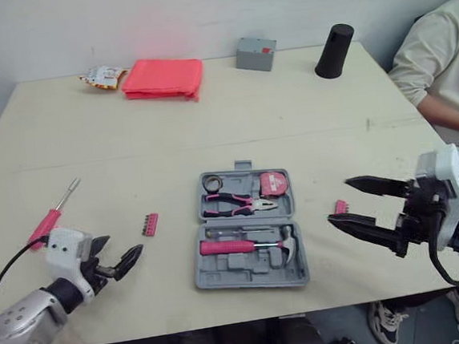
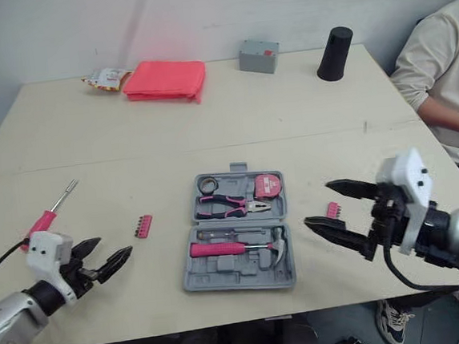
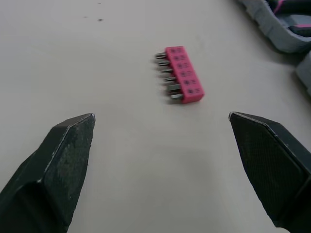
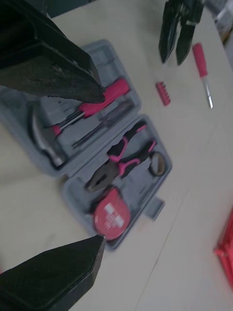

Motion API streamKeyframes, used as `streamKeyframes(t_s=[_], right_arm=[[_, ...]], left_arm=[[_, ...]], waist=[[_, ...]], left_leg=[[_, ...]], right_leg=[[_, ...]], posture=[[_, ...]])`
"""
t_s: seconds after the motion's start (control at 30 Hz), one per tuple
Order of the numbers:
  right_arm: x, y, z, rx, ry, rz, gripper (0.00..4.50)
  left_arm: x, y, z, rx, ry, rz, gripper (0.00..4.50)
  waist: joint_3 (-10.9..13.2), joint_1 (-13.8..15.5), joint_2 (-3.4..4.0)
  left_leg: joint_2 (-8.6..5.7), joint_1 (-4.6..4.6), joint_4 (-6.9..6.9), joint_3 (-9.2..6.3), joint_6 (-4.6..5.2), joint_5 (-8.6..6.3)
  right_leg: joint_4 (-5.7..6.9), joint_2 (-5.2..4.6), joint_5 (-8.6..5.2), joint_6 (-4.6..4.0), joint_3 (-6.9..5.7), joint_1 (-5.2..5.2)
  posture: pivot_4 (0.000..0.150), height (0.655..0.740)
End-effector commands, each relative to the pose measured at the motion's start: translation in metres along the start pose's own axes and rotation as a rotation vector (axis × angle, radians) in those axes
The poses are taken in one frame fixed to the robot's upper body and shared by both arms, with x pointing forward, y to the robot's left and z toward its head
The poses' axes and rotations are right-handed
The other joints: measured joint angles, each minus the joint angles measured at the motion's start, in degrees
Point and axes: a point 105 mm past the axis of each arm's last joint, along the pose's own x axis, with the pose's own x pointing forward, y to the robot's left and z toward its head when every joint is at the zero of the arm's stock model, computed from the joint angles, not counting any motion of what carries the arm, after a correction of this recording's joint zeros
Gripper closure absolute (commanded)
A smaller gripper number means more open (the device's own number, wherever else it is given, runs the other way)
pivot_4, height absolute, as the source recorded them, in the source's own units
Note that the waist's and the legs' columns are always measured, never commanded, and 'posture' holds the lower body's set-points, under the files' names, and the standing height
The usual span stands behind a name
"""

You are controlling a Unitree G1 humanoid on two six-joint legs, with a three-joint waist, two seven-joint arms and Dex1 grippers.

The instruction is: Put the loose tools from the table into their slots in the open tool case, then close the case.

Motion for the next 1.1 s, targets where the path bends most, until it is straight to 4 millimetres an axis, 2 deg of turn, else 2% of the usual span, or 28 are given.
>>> streamKeyframes(t_s=[0.03,0.17,0.3,0.47,0.57,0.67,0.7,0.77,0.8,0.83,1.0,1.03,1.1], right_arm=[[0.009,0.019,0.006,-0.017,0.023,0.12,0.0],[0.014,0.028,0.009,-0.018,0.027,0.164,0.0],[0.018,0.031,0.008,0.005,0.01,0.176,0.0],[0.019,0.034,0.003,0.018,0.023,0.188,0.0],[0.019,0.033,0.008,0.028,-0.004,0.188,0.0],[0.019,0.03,0.01,0.034,-0.02,0.174,0.0],[0.019,0.03,0.011,0.034,-0.023,0.172,0.0],[0.02,0.03,0.011,0.037,-0.028,0.17,0.0],[0.02,0.029,0.011,0.039,-0.029,0.17,0.0],[0.021,0.029,0.01,0.04,-0.028,0.169,0.0],[0.02,0.034,0.01,0.035,-0.016,0.195,0.0],[0.02,0.037,0.009,0.021,0.0,0.212,0.0],[0.017,0.049,0.013,-0.018,0.039,0.306,0.0]], left_arm=[[0.015,-0.021,0.003,0.043,-0.015,0.0,0.02],[0.034,-0.016,-0.002,0.043,0.003,0.077,0.02],[0.055,-0.023,-0.008,0.066,0.027,0.055,0.02],[0.065,-0.03,-0.013,0.062,0.032,0.04,0.02],[0.065,-0.031,-0.014,0.029,0.023,0.042,0.87],[0.064,-0.028,-0.013,0.024,0.015,0.055,1.99],[0.062,-0.028,-0.012,0.023,0.013,0.057,2.2],[0.06,-0.027,-0.009,0.023,0.008,0.06,2.91],[0.059,-0.026,-0.007,0.027,0.002,0.063,3.43],[0.058,-0.024,-0.004,0.031,-0.003,0.064,3.71],[0.058,-0.027,0.02,0.132,-0.037,-0.014,3.8],[0.058,-0.035,0.03,0.176,-0.049,-0.087,3.8],[0.048,-0.061,0.055,0.351,-0.053,-0.34,3.8]], waist=[[0.0,0.7,-0.01],[0.0,1.3,-0.17],[0.0,1.1,-0.17],[-0.1,1.4,-0.14],[-0.1,1.4,-0.08],[-0.1,1.3,-0.08],[-0.1,1.3,-0.08],[-0.1,1.3,-0.08],[-0.1,1.3,-0.08],[-0.1,1.3,-0.08],[-0.1,1.2,-0.09],[-0.1,1.2,-0.11],[0.0,1.3,-0.1]], left_leg=[[-0.01,0.0,0.03,0.01,0.02,0.0],[0.01,-0.02,0.06,-0.03,0.05,0.01],[-0.01,0.02,0.11,-0.01,0.08,0.01],[0.0,0.03,0.14,-0.03,0.12,0.04],[0.0,0.05,0.16,-0.03,0.15,0.06],[0.0,0.05,0.17,-0.02,0.16,0.06],[0.0,0.05,0.17,-0.03,0.16,0.06],[0.0,0.05,0.15,-0.03,0.15,0.06],[0.0,0.05,0.14,-0.03,0.15,0.05],[0.0,0.04,0.13,-0.03,0.15,0.05],[0.0,0.02,0.14,-0.03,0.16,0.04],[0.01,0.02,0.13,-0.03,0.16,0.04],[0.0,-0.04,0.15,-0.05,0.15,0.05]], right_leg=[[-0.03,0.0,0.02,0.03,0.01,0.02],[-0.03,0.02,0.03,0.03,-0.04,0.03],[-0.03,0.01,0.03,0.04,-0.03,0.09],[-0.02,0.0,0.05,0.07,-0.05,0.13],[-0.02,-0.01,0.08,0.09,-0.04,0.16],[-0.02,-0.02,0.09,0.1,-0.03,0.18],[-0.02,-0.03,0.1,0.1,-0.03,0.18],[-0.04,-0.03,0.09,0.1,-0.04,0.18],[-0.07,-0.02,0.09,0.1,-0.04,0.17],[-0.09,-0.02,0.09,0.1,-0.05,0.17],[-0.12,-0.01,0.09,0.1,-0.07,0.16],[-0.11,-0.01,0.09,0.1,-0.07,0.16],[-0.1,-0.01,0.09,0.09,-0.1,0.1]], posture=[[0.15,0.74],[0.15,0.74],[0.15,0.74],[0.15,0.74],[0.15,0.74],[0.15,0.74],[0.15,0.74],[0.15,0.74],[0.15,0.74],[0.15,0.74],[0.15,0.74],[0.15,0.74],[0.15,0.74]])
